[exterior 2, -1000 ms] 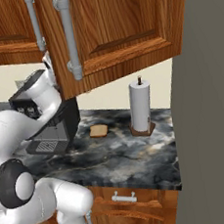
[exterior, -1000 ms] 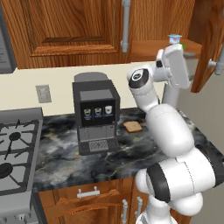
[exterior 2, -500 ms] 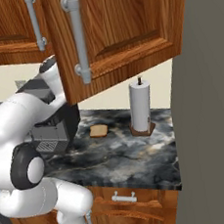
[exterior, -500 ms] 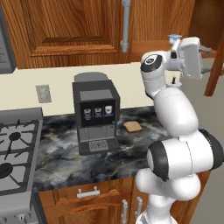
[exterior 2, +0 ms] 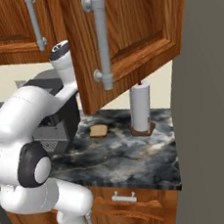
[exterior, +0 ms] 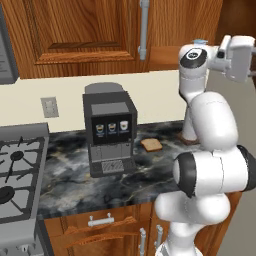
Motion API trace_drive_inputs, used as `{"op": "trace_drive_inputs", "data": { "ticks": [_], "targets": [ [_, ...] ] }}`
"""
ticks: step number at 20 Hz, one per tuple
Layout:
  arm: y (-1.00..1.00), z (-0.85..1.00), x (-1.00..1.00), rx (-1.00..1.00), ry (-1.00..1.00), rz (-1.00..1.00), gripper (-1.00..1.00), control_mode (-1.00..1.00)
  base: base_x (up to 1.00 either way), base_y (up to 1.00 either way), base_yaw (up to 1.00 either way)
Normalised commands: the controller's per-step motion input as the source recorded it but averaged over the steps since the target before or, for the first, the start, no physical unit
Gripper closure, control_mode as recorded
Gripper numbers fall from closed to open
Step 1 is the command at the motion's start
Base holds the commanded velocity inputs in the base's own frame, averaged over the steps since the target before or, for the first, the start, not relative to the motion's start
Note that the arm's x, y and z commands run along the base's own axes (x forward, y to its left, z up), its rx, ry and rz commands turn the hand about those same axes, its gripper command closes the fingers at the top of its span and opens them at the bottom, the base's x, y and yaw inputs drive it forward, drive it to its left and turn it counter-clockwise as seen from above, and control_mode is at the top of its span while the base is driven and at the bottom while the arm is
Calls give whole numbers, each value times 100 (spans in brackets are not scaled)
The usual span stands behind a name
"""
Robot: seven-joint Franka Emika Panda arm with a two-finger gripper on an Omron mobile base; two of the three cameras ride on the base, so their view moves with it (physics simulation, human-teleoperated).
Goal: Pick the sponge and sponge from the cabinet and place them on the counter.
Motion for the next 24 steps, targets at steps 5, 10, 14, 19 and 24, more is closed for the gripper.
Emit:
{"op": "trace_drive_inputs", "data": {
  "ticks": [5, 10, 14, 19, 24],
  "targets": [
    [-57, 0, -5, 4, -13, 16, -100, -100, 0, 0, 0],
    [-57, 0, 0, 9, -12, 19, -100, -100, 0, 0, 0],
    [-60, 0, 0, 10, -13, 19, -100, -100, 0, 0, 0],
    [-64, 0, 0, 10, -14, 19, -100, -100, 0, 0, 0],
    [-65, 0, 0, 11, -15, 18, -100, -100, 0, 0, 0]
  ]
}}
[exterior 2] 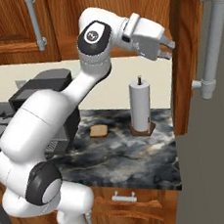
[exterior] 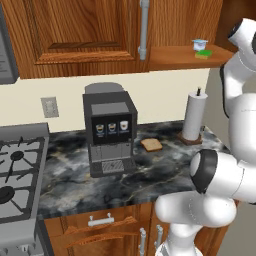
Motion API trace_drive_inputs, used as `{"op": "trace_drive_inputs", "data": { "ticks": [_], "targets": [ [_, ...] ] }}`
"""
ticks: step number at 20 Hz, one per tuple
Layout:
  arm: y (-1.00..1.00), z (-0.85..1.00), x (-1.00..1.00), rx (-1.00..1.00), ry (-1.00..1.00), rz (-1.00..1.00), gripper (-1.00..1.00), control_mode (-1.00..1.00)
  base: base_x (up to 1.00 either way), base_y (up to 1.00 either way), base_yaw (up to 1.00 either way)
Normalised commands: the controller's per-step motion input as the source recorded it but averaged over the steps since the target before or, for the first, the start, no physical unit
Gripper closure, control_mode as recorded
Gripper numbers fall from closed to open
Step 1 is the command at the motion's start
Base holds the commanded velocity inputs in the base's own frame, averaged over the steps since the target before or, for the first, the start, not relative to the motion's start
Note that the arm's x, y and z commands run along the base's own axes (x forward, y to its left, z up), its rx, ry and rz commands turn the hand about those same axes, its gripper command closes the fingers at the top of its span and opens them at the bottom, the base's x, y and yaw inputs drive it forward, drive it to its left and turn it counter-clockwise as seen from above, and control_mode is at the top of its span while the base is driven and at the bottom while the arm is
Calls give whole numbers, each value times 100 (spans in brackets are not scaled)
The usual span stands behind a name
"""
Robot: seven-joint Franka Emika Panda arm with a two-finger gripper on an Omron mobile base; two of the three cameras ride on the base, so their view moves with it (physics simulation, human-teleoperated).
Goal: Pick the sponge and sponge from the cabinet and place them on the counter.
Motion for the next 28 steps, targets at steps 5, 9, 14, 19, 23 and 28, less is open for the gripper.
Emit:
{"op": "trace_drive_inputs", "data": {
  "ticks": [5, 9, 14, 19, 23, 28],
  "targets": [
    [-48, 0, 0, 9, -16, 14, -100, -100, 0, 0, 0],
    [25, 0, -4, 4, -21, 13, -100, -100, 0, 0, 0],
    [71, -1, -15, 0, -21, 16, -100, -100, 0, 0, 0],
    [85, -8, -21, 0, -15, 16, -100, -100, 0, 0, 0],
    [88, -13, -25, 0, -8, 17, -100, -100, 0, 0, 0],
    [84, -23, -22, 0, -4, 21, -100, -100, 0, 0, 0]
  ]
}}
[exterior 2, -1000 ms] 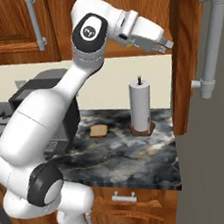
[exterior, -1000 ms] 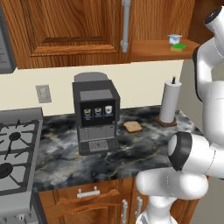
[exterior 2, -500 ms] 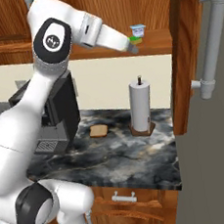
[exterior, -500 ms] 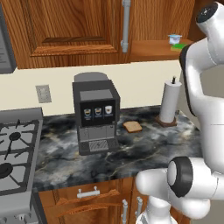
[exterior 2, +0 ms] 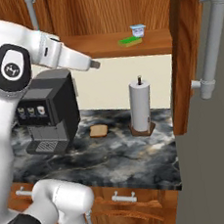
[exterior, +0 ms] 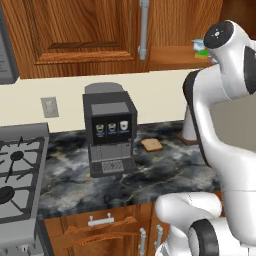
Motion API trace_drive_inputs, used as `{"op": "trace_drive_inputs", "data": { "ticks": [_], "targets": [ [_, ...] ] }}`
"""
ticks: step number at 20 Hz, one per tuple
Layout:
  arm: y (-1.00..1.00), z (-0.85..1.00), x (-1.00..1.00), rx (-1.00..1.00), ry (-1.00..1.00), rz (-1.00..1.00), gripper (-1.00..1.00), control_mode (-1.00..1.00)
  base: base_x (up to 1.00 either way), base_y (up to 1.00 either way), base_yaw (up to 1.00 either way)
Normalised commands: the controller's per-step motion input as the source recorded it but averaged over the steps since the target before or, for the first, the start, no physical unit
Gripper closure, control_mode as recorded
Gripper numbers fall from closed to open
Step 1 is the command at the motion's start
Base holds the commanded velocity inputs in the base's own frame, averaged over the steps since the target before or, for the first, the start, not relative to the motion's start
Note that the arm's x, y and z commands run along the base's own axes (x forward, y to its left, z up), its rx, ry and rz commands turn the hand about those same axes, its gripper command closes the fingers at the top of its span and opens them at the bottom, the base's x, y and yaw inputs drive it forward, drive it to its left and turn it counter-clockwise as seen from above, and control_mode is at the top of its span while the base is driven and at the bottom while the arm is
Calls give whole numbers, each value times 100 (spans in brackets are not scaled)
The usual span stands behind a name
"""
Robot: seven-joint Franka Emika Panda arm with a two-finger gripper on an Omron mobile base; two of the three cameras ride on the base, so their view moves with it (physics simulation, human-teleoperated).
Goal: Pick the sponge and sponge from the cabinet and place them on the counter.
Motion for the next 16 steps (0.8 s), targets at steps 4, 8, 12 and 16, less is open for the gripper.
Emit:
{"op": "trace_drive_inputs", "data": {
  "ticks": [4, 8, 12, 16],
  "targets": [
    [69, -23, -15, 2, 0, 27, -100, -100, 0, 0, 0],
    [43, -7, -8, 9, -1, 29, -100, -100, 0, 0, 0],
    [30, 0, -6, 12, -4, 30, -100, -100, 0, 0, 0],
    [27, 0, 0, 14, -2, 32, -100, -100, 0, 0, 0]
  ]
}}
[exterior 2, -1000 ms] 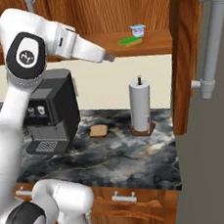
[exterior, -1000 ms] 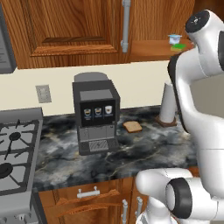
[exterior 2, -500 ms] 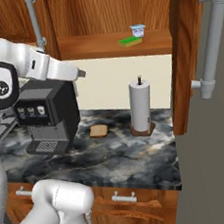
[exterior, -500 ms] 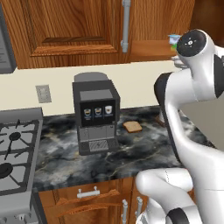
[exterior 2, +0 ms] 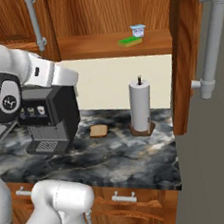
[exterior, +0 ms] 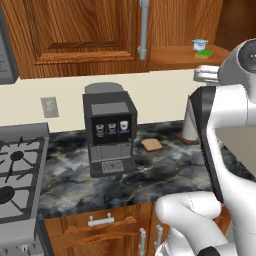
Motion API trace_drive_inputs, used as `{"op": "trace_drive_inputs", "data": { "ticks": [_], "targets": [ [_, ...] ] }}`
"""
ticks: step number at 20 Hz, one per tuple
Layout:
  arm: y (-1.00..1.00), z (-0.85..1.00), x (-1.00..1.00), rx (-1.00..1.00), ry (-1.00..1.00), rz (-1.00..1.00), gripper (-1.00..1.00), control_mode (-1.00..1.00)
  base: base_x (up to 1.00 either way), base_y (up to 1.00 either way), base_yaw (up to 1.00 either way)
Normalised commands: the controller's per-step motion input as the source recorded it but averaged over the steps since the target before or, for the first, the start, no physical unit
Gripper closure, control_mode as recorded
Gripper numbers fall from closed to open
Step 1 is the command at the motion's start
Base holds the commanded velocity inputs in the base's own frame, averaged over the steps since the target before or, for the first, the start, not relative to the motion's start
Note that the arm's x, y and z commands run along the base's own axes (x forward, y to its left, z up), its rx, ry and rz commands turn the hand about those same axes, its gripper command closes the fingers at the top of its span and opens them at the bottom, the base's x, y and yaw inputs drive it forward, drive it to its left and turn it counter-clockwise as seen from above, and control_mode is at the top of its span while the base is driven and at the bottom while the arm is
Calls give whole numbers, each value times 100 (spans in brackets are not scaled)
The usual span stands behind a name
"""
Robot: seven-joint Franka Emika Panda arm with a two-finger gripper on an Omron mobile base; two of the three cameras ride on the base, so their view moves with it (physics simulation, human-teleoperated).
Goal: Pick the sponge and sponge from the cabinet and place them on the counter.
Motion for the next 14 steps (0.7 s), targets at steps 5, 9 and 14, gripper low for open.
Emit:
{"op": "trace_drive_inputs", "data": {
  "ticks": [5, 9, 14],
  "targets": [
    [34, 0, 2, 13, -1, 32, -100, -100, 0, 0, 0],
    [30, 9, 12, 16, -4, 29, -100, -100, 0, 0, 0],
    [34, 17, 12, 11, -10, 25, -100, -100, 0, 0, 0]
  ]
}}
